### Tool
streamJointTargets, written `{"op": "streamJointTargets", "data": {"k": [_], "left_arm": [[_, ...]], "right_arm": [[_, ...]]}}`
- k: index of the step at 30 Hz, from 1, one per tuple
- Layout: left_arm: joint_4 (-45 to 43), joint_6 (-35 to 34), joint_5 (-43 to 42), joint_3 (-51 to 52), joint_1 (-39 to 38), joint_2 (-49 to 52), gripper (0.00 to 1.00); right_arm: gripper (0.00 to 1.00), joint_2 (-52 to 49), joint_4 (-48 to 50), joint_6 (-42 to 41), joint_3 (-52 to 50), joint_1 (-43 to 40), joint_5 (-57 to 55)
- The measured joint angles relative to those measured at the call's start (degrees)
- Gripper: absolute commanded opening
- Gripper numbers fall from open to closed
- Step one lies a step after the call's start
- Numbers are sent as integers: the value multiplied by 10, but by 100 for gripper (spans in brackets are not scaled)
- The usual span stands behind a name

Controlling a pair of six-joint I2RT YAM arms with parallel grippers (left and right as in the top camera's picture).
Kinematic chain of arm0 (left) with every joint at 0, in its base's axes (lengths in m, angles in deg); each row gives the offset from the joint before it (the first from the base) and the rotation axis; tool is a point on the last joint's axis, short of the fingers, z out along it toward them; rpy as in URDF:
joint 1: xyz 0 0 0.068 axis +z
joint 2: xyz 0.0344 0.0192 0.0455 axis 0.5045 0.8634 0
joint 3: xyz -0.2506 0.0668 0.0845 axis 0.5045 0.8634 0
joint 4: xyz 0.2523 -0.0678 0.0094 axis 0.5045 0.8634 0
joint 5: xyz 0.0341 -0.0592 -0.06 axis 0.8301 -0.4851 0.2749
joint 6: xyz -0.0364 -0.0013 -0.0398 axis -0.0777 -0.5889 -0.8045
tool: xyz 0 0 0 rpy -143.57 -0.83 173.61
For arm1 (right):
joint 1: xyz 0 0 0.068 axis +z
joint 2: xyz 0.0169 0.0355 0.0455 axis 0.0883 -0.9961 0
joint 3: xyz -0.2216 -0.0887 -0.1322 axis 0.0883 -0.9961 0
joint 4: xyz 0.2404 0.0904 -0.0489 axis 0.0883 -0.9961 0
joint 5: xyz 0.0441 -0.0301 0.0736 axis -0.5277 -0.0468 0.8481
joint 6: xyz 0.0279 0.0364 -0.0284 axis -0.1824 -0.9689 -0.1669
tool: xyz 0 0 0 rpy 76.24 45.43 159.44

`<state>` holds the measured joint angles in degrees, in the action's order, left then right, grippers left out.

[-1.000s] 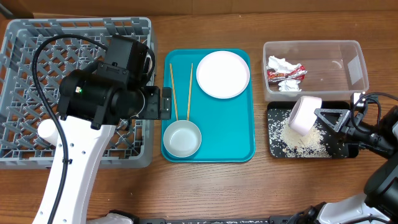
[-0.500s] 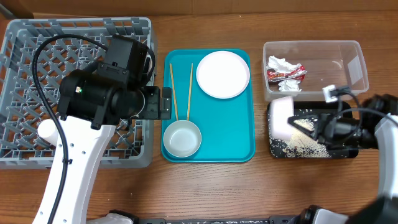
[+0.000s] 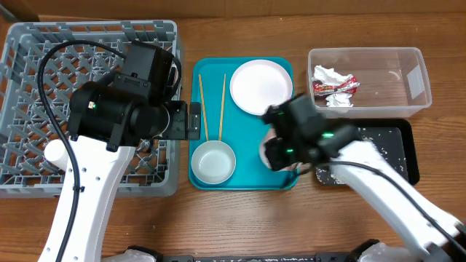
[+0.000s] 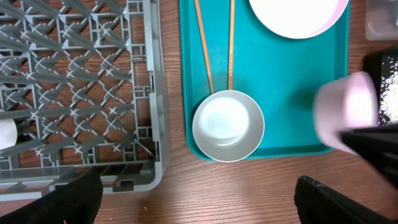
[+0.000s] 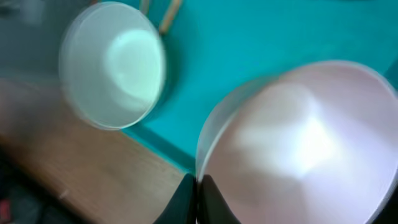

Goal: Sort waste into correct bins and load items into the dishwasher
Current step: 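Set the emptied plate back on the teal tray, return right arm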

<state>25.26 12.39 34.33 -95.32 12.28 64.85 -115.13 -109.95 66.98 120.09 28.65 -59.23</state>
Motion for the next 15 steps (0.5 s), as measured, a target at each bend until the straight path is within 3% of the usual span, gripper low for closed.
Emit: {"op": "streamJointTargets", "data": {"k": [3, 4, 5, 6, 11, 15], "left_arm": [[0, 0, 0, 0, 0, 0, 100], [0, 0, 0, 0, 0, 0, 100], [0, 0, 0, 0, 0, 0, 100], [0, 0, 0, 0, 0, 0, 100], [0, 0, 0, 0, 0, 0, 100], [0, 0, 0, 0, 0, 0, 100]], "right_arm": [[5, -90, 45, -36, 0, 31, -75], [9, -111, 66, -40, 0, 31, -89], [22, -125, 84, -42, 0, 31, -98], [28, -131, 92, -47, 0, 31, -101], [33, -132, 94, -46, 0, 31, -88], [49, -117, 77, -59, 1, 37, -62]]}}
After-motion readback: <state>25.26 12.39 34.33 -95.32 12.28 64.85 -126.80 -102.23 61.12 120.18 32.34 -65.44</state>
